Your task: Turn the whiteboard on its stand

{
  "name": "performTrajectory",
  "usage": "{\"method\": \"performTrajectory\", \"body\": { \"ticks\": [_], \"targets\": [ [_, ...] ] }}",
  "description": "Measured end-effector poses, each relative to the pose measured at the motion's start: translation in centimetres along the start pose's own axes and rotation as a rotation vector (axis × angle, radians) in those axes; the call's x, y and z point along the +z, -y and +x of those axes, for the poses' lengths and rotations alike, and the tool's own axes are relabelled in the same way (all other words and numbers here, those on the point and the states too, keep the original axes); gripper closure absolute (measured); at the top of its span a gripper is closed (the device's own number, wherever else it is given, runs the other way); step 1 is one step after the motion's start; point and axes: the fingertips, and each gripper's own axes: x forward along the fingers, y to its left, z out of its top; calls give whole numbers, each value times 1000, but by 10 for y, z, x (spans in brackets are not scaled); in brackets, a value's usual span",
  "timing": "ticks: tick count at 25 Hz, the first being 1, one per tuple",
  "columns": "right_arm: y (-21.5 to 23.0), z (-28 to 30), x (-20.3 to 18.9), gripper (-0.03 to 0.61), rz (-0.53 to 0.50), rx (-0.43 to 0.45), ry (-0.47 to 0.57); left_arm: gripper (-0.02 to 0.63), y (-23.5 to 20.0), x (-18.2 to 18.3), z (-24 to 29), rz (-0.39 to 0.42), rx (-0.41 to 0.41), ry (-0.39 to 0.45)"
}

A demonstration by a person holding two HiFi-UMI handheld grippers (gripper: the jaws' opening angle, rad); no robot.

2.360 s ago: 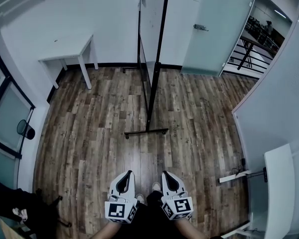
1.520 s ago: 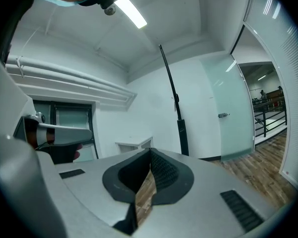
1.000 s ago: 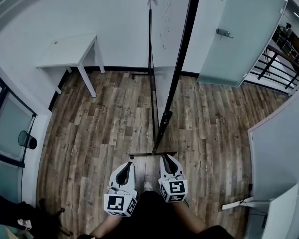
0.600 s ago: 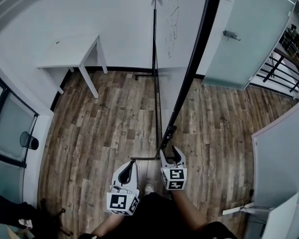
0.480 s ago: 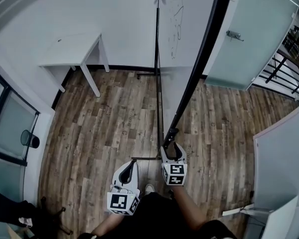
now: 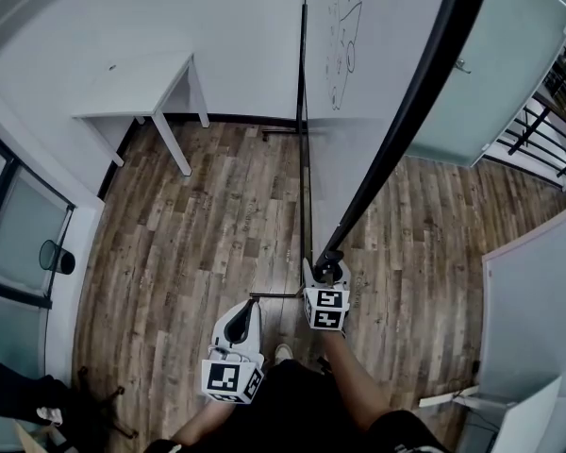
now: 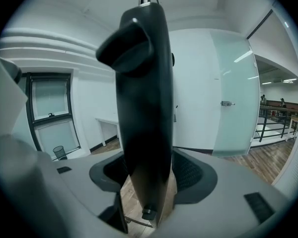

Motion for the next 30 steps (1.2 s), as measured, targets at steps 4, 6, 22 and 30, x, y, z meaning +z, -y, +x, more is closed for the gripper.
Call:
{"method": "performTrajectory", "body": {
  "ticks": [4,6,22,30],
  "targets": [
    [3,13,-3,360,-2,-22,-12,598,-1,-1,-3,3,2,-3],
    [4,16,-3,368,-14,-42,-12,598,-3,-3,-7,-2,10,-6],
    [-6,0,-4,433,-79,-105,2,598,-18,0,-42,-32,29,13],
    [-31,-38,-21,433,-72,-99,12,598,-14,-9,-86,-29,20,22]
  ]
}}
